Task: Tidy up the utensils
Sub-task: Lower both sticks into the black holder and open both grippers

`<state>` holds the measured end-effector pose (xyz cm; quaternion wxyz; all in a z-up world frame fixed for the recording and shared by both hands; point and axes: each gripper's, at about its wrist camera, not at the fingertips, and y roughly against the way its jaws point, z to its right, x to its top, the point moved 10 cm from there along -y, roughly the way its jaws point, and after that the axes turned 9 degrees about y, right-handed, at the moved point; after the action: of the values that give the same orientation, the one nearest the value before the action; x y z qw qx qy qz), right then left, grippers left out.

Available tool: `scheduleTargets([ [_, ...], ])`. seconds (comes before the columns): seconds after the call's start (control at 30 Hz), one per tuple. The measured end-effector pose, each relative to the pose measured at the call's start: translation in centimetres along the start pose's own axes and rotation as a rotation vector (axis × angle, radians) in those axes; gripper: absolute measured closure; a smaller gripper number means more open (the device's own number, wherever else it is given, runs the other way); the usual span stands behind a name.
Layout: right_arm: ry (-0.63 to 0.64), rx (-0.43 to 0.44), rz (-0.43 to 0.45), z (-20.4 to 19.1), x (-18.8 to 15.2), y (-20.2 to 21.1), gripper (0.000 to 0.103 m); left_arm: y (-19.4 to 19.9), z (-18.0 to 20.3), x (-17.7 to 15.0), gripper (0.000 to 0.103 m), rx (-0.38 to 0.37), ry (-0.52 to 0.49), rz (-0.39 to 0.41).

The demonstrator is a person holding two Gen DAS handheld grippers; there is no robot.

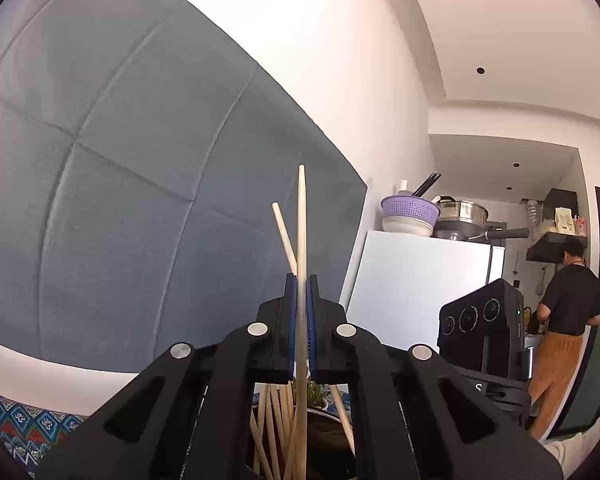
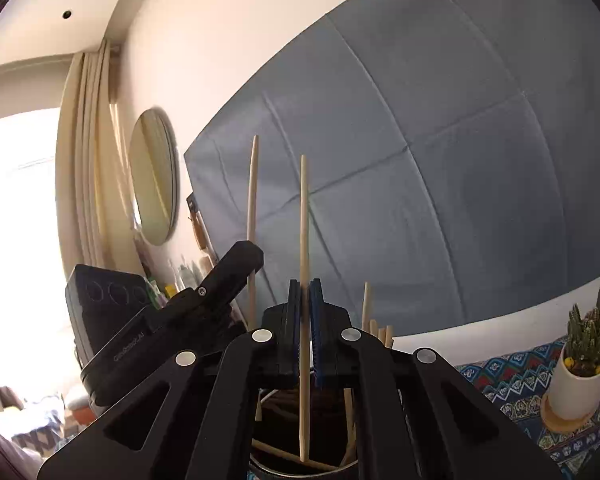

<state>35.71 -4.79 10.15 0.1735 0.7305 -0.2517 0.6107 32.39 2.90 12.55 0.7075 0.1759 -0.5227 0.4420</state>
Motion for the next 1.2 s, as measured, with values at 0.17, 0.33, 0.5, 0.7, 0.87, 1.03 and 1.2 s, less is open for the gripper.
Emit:
scheduleTargets([
  [0.17,0.056,-0.042,-0.055,-0.3,-0.6,0.1,0.098,-0.3,0.3,-1.3,0.098,0.021,-0.065,-0.042],
  [0.33,0.133,-0.079,-0.133,-0.7,-1.4,1.0,0.098,-0.6,-0.2,-1.6,0.098,0.104,-0.103,-0.100],
  [0.5,0.207,-0.130,-0.235,-0.9,-2.2,1.5,0.098,-0.7,-1.6,-2.1,0.098,0.237,-0.115,-0.194],
  [0.7,0.267,-0.180,-0.401,-1.1,-3.5,1.0,0.098,-0.9,-2.9,-3.1,0.098,0.315,-0.082,-0.294],
  [0.87,0.278,-0.190,-0.509,-0.8,-4.3,0.2,0.098,-0.9,-3.7,-4.2,0.098,0.359,-0.070,-0.386],
  [1.03,0.319,-0.199,-0.597,-1.1,-4.8,-0.5,0.098,-0.8,-3.6,-4.4,0.098,0.396,-0.128,-0.419],
  [1.2,0.354,-0.201,-0.662,-1.5,-5.6,-1.0,0.098,-0.6,-3.2,-4.7,0.098,0.422,-0.180,-0.452],
])
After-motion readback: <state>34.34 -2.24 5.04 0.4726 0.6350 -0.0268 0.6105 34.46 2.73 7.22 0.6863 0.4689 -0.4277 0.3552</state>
